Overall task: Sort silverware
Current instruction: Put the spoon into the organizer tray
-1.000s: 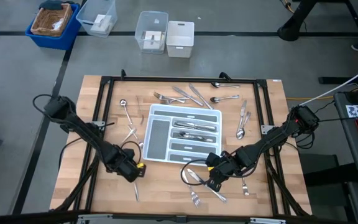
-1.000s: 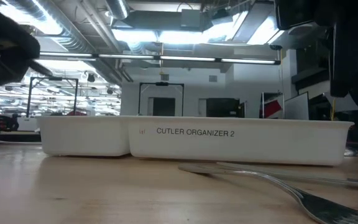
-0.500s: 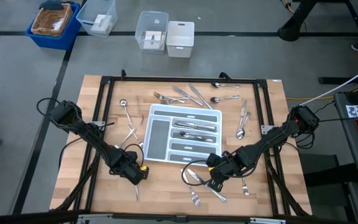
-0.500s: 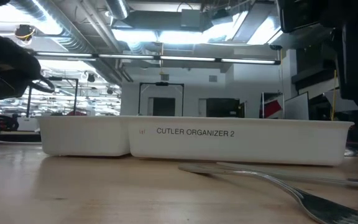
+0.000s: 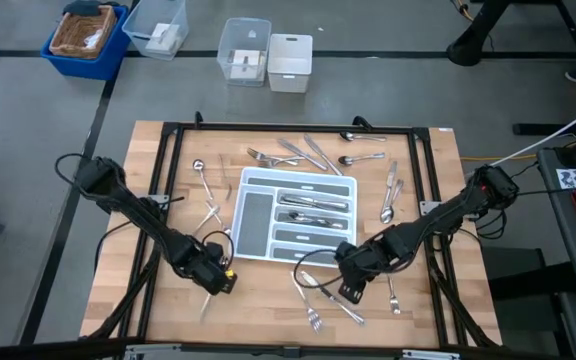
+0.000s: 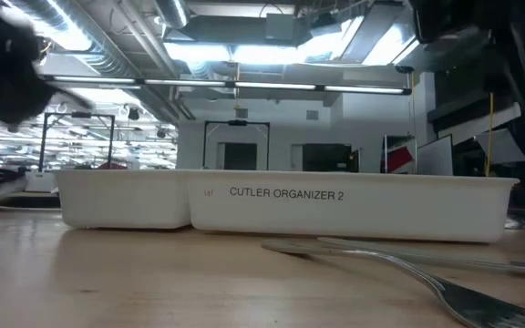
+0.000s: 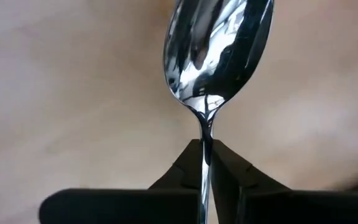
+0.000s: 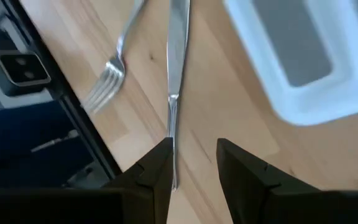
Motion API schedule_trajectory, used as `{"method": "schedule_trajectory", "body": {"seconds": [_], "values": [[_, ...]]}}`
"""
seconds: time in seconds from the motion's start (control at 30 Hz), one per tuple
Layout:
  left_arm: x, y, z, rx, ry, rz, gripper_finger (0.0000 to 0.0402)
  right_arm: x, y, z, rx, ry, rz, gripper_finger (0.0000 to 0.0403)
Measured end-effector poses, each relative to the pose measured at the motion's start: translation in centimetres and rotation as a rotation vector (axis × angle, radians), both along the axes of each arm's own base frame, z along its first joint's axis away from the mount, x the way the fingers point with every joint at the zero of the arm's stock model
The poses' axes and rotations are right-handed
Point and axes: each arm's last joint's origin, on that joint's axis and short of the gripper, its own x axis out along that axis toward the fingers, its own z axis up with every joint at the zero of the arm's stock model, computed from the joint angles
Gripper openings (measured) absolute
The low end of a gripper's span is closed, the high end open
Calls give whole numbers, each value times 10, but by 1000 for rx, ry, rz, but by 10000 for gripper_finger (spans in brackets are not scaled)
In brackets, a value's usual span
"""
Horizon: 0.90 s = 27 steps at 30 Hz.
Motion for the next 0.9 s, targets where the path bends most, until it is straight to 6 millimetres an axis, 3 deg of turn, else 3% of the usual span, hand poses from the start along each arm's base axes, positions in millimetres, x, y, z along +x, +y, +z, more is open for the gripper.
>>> {"method": "schedule_trajectory", "body": {"seconds": [0.23, 0.37, 0.63, 0.9], "values": [[-3, 9, 47, -103, -260, -110, 4, -19, -20, 25, -92, -34, -62, 127], [6, 27, 69, -16, -486, -143, 5, -34, -33, 37, -175, -29, -98, 127], [51, 90, 94, 541, -858, -190, 6, -59, -48, 51, -245, 15, -209, 127], [87, 161, 116, 1102, -1037, -275, 5, -64, -53, 50, -330, 31, -233, 127]]}}
